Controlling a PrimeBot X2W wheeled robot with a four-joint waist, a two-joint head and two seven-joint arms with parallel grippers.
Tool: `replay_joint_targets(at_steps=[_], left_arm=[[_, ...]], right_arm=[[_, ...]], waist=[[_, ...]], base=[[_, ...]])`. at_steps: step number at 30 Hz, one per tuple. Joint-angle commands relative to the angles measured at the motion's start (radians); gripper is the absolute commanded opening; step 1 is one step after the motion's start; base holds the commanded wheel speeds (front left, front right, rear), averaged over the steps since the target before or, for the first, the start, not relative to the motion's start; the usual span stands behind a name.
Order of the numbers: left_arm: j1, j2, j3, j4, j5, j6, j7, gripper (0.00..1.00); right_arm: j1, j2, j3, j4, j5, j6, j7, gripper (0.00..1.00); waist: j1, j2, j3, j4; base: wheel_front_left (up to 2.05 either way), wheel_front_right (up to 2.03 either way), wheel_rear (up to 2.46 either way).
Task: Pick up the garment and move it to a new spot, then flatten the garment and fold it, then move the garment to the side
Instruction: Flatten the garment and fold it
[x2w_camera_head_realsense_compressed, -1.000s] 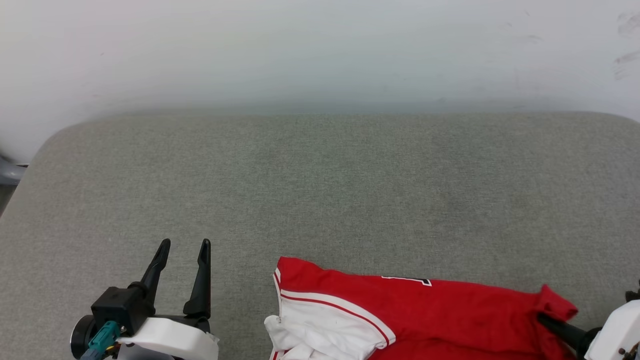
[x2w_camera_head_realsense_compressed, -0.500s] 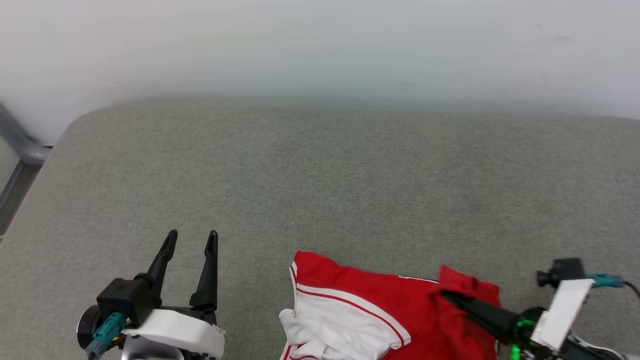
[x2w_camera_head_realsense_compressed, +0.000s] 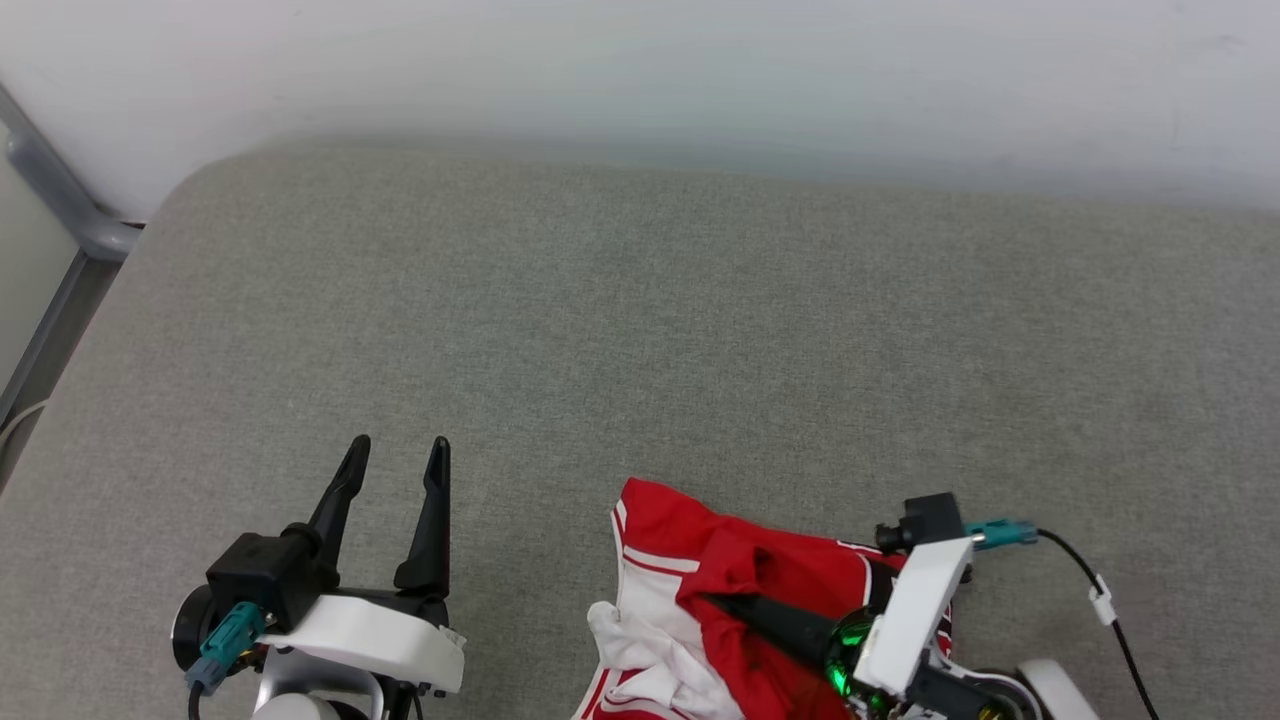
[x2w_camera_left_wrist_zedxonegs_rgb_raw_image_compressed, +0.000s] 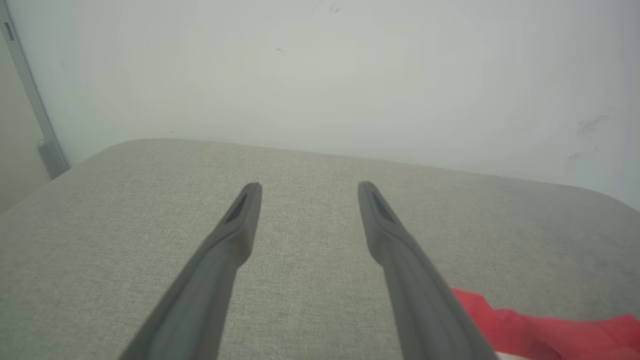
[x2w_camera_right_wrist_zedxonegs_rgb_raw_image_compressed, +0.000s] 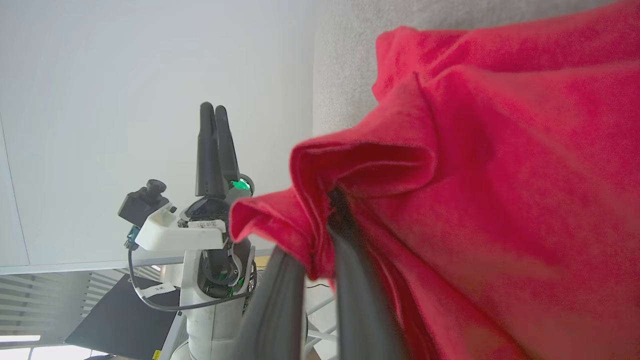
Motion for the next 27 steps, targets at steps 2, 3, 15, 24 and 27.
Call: replay_joint_targets(at_steps=[2,3,15,24,27], left_arm=[[-0.017,-0.008,-0.002,0.006,0.001,-0.004,-0.005,1.0],[-0.02,-0.009,-0.002,0.01,0.001,-0.006,-0.007,1.0],[-0.023,-0.02,0.006,0.043,0.011,-0.017,-0.014,1.0],[0.004,-0.016,0.013,0.051,0.014,-0.012,-0.016,1.0],[0.016,-0.012,0.016,0.053,0.017,-0.006,-0.016,1.0]], right_arm=[[-0.019,0.0,0.032,0.02,-0.011,0.0,-0.023,0.0],[-0.019,0.0,0.046,0.034,-0.017,0.0,-0.039,0.0],[-0.058,-0.011,0.14,0.056,-0.071,0.0,-0.172,1.0],[-0.05,-0.119,0.144,-0.025,-0.331,0.0,-0.387,1.0],[-0.041,-0.154,0.084,-0.005,-0.484,0.0,-0.491,1.0]], waist=[[-0.0001,0.0,0.012,0.007],[-0.0001,0.0,0.015,0.009],[-0.0001,0.0,0.005,-0.002],[-0.0001,0.0,-0.037,-0.032],[-0.0001,0.0,-0.05,-0.048]], base=[[0.0,0.0,0.0],[0.0,0.0,0.0],[0.0,0.0,0.0],[0.0,0.0,0.0],[0.0,0.0,0.0]])
